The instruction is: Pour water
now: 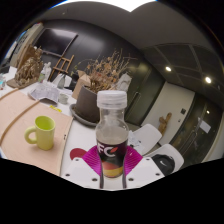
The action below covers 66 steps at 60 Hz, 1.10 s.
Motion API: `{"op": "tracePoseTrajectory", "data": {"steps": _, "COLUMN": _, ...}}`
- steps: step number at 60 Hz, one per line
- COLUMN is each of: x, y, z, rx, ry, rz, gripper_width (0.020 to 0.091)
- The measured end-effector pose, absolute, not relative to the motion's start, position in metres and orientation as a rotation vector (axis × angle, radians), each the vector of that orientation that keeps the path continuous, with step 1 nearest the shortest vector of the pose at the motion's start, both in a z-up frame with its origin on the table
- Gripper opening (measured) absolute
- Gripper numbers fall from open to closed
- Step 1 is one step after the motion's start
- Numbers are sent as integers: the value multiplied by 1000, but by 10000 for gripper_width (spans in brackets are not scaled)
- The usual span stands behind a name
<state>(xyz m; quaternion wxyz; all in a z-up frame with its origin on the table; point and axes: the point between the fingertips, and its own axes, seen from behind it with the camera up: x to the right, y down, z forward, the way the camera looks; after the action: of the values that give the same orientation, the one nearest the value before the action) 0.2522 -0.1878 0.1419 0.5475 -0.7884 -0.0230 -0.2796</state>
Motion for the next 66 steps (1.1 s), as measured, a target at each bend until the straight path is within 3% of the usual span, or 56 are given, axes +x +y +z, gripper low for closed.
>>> {"op": "tracePoseTrajectory", "data": {"steps": 8, "x": 252, "y": -150, "z": 183, "rx": -1781, "ry": -326, "rz": -946, "gripper_width": 246}}
{"op": "tracePoseTrajectory", "data": {"steps": 17, "x": 228, "y": -108, "z": 207, "rx": -1608, "ry": -688, "rz": -1234, "gripper_width": 245}}
{"op": "tracePoseTrajectory", "data": {"steps": 39, "x": 178, "y": -53, "z": 184, "rx": -1173, "ry": -1311, "rz": -1652, "gripper_width": 244}}
{"op": "tracePoseTrajectory", "data": {"steps": 54, "x": 175, "y": -49, "z": 175, "rx": -1255, "ry": -1258, "rz": -1575, "gripper_width": 245}}
{"op": "tracePoseTrajectory", "data": {"steps": 66, "x": 206, "y": -61, "z": 180, "rx": -1657, "ry": -744, "rz": -1165, "gripper_width": 246}}
